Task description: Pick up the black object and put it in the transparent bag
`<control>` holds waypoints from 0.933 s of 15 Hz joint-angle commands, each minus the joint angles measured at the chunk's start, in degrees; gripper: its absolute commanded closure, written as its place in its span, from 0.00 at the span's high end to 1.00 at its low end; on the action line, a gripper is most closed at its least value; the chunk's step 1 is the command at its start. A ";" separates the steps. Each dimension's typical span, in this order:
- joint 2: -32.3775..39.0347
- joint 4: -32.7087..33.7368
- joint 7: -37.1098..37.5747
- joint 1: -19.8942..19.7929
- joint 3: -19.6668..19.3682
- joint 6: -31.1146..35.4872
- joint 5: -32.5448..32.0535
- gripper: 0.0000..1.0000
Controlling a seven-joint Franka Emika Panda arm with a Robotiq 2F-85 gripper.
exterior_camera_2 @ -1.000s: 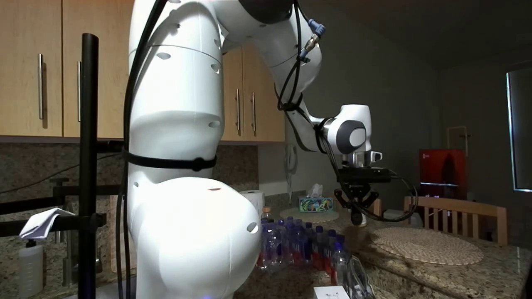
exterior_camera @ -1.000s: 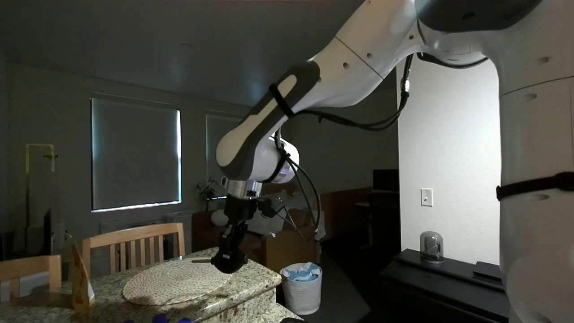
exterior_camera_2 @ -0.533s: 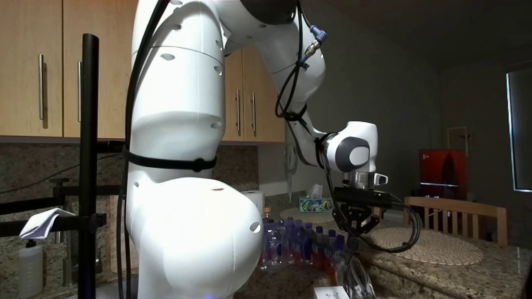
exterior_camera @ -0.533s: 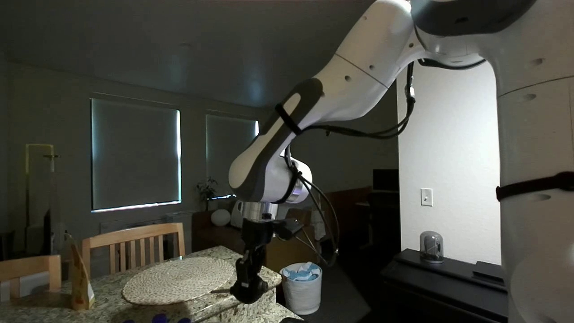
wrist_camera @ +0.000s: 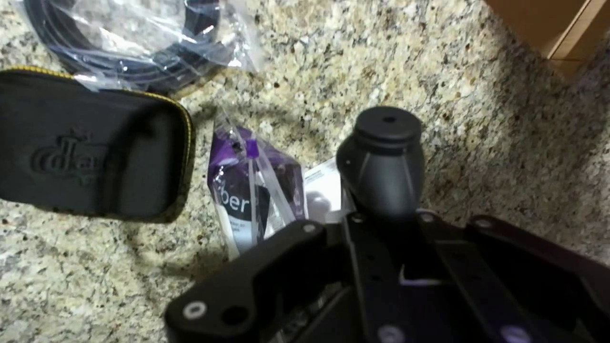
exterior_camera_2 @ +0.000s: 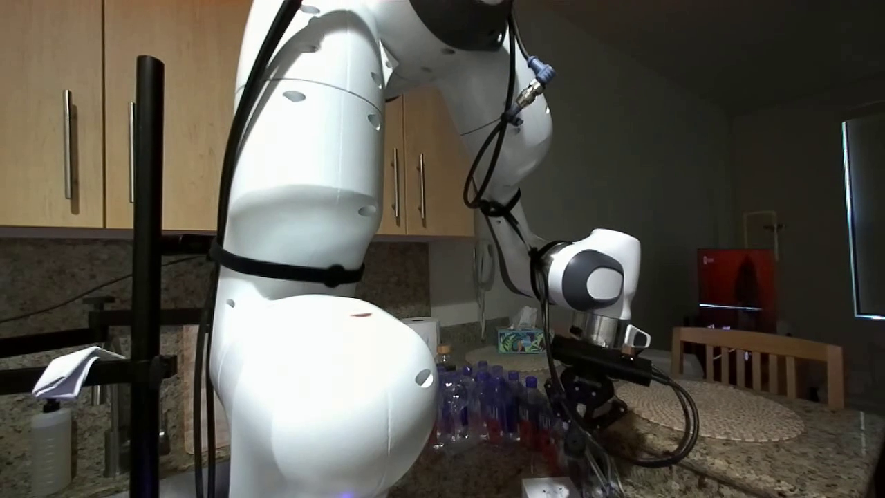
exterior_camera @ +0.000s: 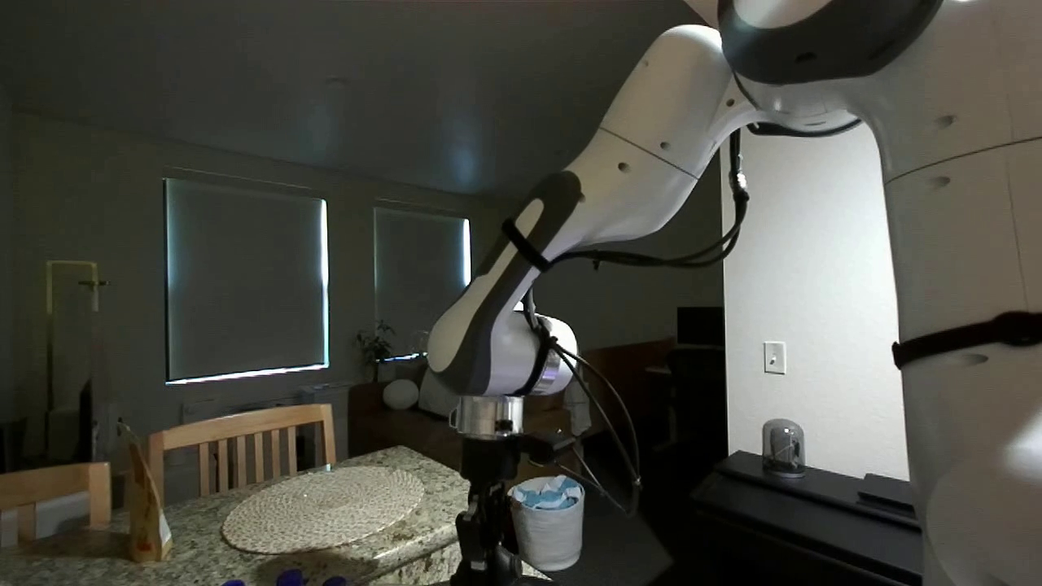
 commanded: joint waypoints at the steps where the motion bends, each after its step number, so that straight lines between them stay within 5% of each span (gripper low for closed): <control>1: -1.03 1.39 -2.86 0.11 -0.30 -9.84 -0.03 0.10; 5: -2.39 3.15 -1.12 0.12 -0.99 -20.37 -3.75 0.10; 14: -4.44 8.66 9.73 0.22 -2.87 -27.19 -14.84 0.10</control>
